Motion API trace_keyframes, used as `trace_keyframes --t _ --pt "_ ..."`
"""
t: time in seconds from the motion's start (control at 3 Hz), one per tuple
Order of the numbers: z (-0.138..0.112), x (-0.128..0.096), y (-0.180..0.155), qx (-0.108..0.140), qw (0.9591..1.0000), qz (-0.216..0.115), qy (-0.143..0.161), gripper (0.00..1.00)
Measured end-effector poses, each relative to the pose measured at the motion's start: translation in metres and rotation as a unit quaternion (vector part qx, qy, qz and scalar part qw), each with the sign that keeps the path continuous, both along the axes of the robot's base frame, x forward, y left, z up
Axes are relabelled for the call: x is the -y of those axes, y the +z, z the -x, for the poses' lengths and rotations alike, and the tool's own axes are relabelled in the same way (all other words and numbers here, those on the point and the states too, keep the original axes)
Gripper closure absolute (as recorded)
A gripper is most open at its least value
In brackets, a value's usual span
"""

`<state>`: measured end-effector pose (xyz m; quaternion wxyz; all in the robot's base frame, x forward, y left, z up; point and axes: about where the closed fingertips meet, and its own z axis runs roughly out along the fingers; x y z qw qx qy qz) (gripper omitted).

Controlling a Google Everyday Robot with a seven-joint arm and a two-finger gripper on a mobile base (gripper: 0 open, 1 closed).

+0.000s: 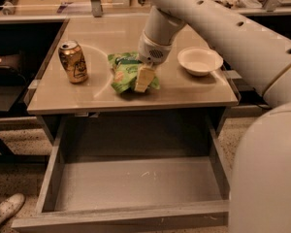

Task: Place green rice chip bag into top drawer

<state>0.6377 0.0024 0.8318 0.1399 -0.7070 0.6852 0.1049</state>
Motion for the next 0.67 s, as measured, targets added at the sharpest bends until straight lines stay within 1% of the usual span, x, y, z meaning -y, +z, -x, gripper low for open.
trace_keyframes --t 0.33,0.67 --pt "0.025 0.009 0.016 0.006 0.9999 -0.003 -0.011 1.00" --pt "0.069 0.030 0.024 0.002 0.9991 -0.011 -0.040 1.00"
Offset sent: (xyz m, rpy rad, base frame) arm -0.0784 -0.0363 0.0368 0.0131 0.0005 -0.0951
